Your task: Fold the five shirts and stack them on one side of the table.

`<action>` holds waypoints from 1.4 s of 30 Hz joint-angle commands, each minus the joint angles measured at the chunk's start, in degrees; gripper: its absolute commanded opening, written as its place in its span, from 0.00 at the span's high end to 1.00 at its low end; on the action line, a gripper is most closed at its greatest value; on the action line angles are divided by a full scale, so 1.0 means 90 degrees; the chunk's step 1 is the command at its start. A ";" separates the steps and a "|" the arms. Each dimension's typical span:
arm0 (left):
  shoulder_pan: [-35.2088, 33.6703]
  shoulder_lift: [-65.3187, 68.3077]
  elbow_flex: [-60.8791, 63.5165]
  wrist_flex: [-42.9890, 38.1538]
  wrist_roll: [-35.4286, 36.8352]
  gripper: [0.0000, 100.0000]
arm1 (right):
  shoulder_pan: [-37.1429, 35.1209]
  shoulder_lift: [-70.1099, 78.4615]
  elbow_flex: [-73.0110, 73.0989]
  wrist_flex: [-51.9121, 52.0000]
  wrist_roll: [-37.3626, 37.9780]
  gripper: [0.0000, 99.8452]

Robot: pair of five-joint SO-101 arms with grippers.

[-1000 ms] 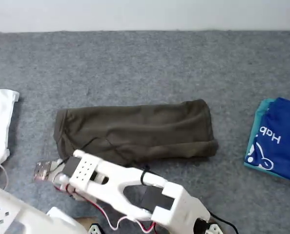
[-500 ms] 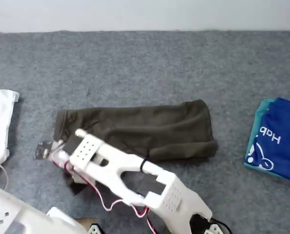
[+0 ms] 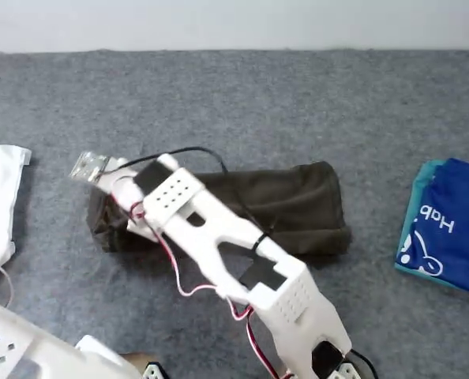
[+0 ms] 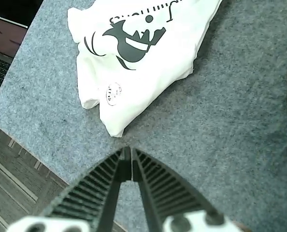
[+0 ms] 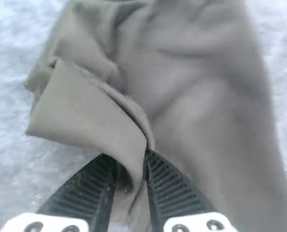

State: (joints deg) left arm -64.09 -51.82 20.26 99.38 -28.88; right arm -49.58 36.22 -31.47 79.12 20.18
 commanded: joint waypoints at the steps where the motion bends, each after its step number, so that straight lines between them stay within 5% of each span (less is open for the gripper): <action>1: 0.0000 -0.0039 -0.0015 0.0068 -0.0078 0.98 | 0.0327 0.0093 -0.0313 -0.0190 0.0020 0.75; 3: 0.0000 -0.0039 -0.0015 0.0068 -0.0078 0.98 | 0.0464 0.0259 -0.0313 -0.0269 0.0010 0.65; 6: 0.0000 -0.0039 -0.0015 0.0078 -0.0078 0.98 | 0.0698 0.0347 -0.0459 -0.0308 -0.0176 0.66; 12: 0.0000 -0.0039 -0.0015 0.0088 -0.0078 0.98 | 0.0777 0.0366 -0.1788 0.0835 -0.0205 0.76; 19: 0.0000 -0.0039 -0.0005 0.0088 -0.0059 0.98 | 0.0190 0.0386 -0.2725 0.1509 -0.0215 1.00; 26: 0.0000 -0.0039 -0.0005 0.0098 -0.0049 0.98 | -0.0269 0.1138 -0.2549 0.0396 -0.0166 0.97; 32: -0.0010 -0.0039 -0.0005 0.0098 -0.0049 0.98 | 0.0864 0.1919 -0.2549 -0.0825 -0.0186 0.97; 37: 0.0000 -0.0039 0.0005 0.0098 -0.0049 0.98 | 0.1197 0.2095 -0.2549 -0.0132 -0.0205 0.97; 42: 0.0000 -0.0039 0.0357 0.0020 -0.0059 0.98 | 0.0640 0.1705 -0.3087 0.0620 -0.0215 0.97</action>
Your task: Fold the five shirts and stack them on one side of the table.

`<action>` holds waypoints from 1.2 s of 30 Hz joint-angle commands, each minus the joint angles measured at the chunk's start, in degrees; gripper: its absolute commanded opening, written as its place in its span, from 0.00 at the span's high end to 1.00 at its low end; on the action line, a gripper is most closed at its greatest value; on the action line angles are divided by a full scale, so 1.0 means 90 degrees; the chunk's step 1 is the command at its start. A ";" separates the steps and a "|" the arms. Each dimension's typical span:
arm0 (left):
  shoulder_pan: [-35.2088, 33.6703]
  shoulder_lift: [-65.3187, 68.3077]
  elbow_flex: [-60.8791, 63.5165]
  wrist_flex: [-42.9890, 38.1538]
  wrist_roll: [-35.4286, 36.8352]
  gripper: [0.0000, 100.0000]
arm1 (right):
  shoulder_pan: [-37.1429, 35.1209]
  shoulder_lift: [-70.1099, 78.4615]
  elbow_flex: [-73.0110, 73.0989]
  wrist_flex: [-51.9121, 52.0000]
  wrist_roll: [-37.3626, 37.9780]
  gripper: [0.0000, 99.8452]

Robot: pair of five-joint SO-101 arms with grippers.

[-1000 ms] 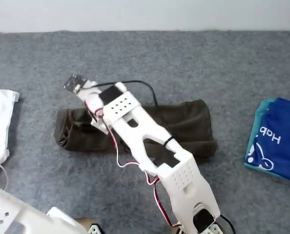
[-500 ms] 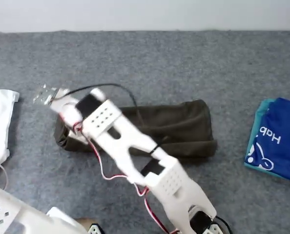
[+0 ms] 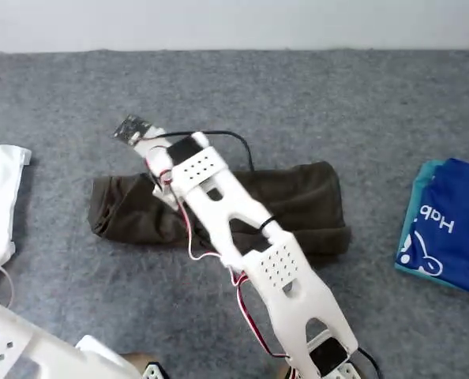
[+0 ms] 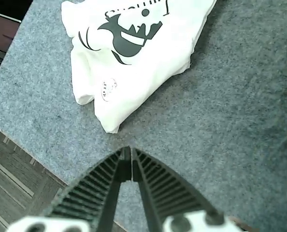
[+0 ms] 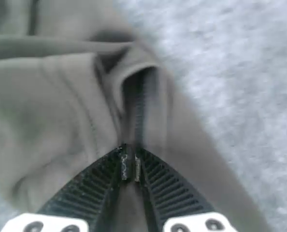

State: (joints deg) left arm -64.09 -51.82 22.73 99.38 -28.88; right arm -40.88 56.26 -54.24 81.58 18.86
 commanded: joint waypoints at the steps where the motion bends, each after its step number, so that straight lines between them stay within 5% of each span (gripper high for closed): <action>1: -0.0010 -0.0039 0.0142 0.0020 -0.0059 0.98 | -0.0484 -0.0571 -0.0742 0.0425 -0.0068 0.97; 9: -0.0020 -0.0039 0.0122 0.0020 -0.0068 0.98 | -0.1558 -0.0210 -0.1495 0.0005 -0.0059 0.97; 16: -0.0039 -0.0039 0.0112 0.0020 -0.0078 0.98 | -0.1284 0.0659 -0.1592 -0.0151 -0.0059 0.97; 23: -0.0020 -0.0039 0.0112 0.0020 -0.0078 0.98 | -0.0796 0.0513 -0.3018 0.2193 -0.0068 0.97; 27: -0.0010 -0.0039 0.0112 0.0020 -0.0078 0.98 | -0.0474 0.0239 -0.3243 0.2398 -0.0274 0.97; 36: -0.0049 -0.0039 0.0112 0.0020 -0.0078 0.98 | 0.0484 -0.2349 0.0147 0.2388 -0.0742 0.97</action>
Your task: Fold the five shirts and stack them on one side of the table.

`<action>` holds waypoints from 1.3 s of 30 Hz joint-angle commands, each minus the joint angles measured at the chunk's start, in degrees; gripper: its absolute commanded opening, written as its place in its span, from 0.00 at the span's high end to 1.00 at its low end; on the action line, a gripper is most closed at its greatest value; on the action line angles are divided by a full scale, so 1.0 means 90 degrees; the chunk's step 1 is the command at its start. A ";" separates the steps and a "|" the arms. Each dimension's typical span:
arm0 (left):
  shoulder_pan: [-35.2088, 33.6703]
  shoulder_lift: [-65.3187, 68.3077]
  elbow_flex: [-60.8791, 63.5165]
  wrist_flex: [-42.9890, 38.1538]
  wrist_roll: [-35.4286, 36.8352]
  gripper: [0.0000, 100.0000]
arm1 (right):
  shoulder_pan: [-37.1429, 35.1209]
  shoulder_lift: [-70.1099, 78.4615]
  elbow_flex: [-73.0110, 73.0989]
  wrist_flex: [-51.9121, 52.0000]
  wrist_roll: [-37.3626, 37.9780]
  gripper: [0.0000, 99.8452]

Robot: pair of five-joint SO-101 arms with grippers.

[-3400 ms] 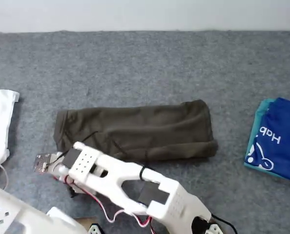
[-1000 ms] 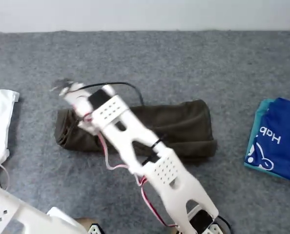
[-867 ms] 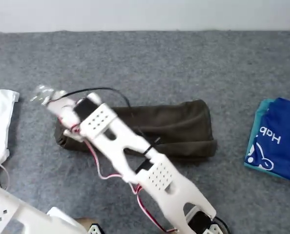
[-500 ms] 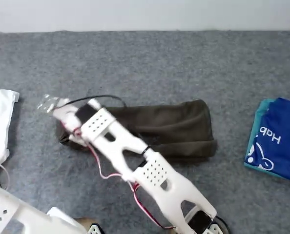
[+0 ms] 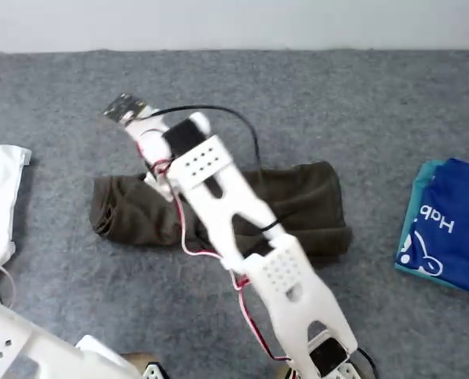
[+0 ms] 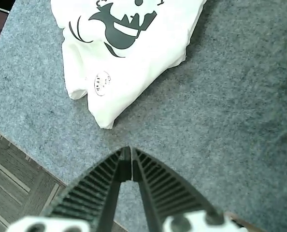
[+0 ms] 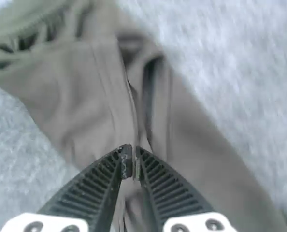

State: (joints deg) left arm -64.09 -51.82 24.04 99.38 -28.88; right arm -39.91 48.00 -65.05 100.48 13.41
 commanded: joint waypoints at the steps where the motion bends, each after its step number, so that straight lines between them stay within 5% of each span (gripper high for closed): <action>1: -0.0049 -0.0039 -0.0034 0.0020 -0.0078 0.98 | 0.0523 -0.1832 0.1963 0.0288 -0.0117 0.97; 12: -0.0049 -0.0039 0.0015 0.0068 -0.0059 0.98 | 0.1665 -0.4068 0.6300 -0.0571 0.0166 0.97; 24: -0.0049 -0.0039 0.0024 0.0068 -0.0049 0.98 | 0.0493 -0.4049 0.9309 -0.3512 0.0117 0.97; 31: -0.0020 -0.0029 0.0034 0.0068 -0.0049 0.98 | 0.0581 -0.4596 0.8879 -0.2291 0.0117 0.97; 39: -0.0010 -0.0029 0.0034 0.0068 -0.0068 0.98 | 0.2017 -0.5739 0.8821 -0.1460 0.0420 0.97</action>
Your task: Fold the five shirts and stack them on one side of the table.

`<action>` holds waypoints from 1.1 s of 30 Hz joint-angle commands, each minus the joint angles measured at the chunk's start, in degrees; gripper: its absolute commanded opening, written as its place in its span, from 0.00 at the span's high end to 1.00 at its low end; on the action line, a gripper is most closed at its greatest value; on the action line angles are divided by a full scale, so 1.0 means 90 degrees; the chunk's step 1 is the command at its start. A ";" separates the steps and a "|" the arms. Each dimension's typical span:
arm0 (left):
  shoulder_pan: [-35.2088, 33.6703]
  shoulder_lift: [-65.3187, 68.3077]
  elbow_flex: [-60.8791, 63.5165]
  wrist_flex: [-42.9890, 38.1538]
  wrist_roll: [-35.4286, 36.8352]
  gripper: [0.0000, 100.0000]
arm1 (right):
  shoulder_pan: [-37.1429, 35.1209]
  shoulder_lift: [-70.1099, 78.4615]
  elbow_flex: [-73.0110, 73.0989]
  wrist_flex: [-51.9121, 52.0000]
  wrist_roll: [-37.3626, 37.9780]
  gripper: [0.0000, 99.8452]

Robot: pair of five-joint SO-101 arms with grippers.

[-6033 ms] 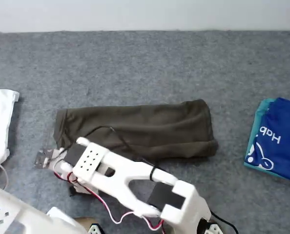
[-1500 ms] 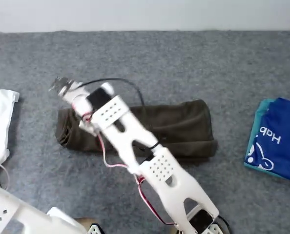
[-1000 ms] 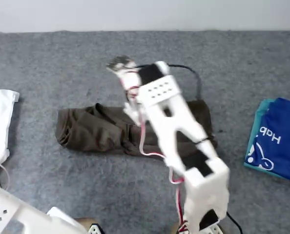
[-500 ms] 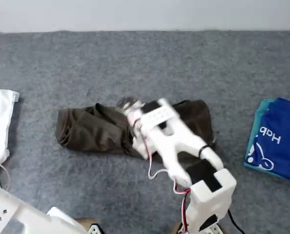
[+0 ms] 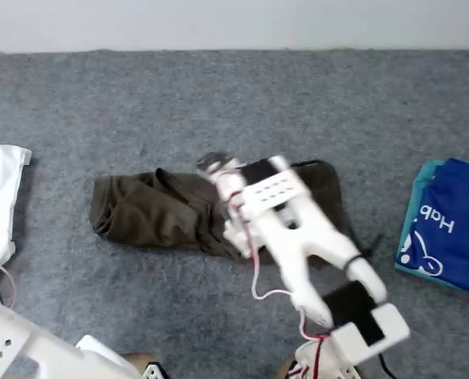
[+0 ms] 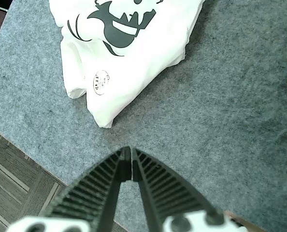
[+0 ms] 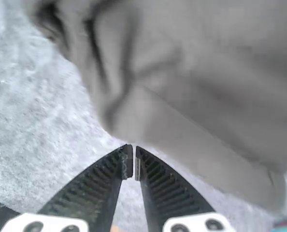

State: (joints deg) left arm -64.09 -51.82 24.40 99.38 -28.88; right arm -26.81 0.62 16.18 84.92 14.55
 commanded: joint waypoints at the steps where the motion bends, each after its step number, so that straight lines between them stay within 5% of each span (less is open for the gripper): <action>1: -0.0010 -0.0029 -0.0005 0.0068 -0.0068 0.98 | 0.0777 -0.0484 -0.0166 0.0298 0.0459 0.97; 9: 0.0000 -0.0029 -0.0005 0.0068 -0.0068 0.98 | 0.2545 0.0103 0.0977 -0.1118 0.0928 0.97; 16: 0.0000 -0.0020 -0.0005 0.0068 -0.0068 0.98 | 0.2779 0.0532 0.1524 -0.1099 0.1045 0.97; 25: 0.0000 -0.0029 -0.0015 0.0068 -0.0068 0.98 | 0.3043 -0.0474 0.0176 -0.0259 0.1045 0.97; 33: 0.0000 0.0000 -0.0015 0.0068 -0.0078 0.98 | 0.2408 -0.0269 -0.0068 -0.2642 0.1074 0.97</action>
State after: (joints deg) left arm -64.09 -51.82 24.40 99.38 -28.88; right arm -2.99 -2.55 16.53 70.24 23.69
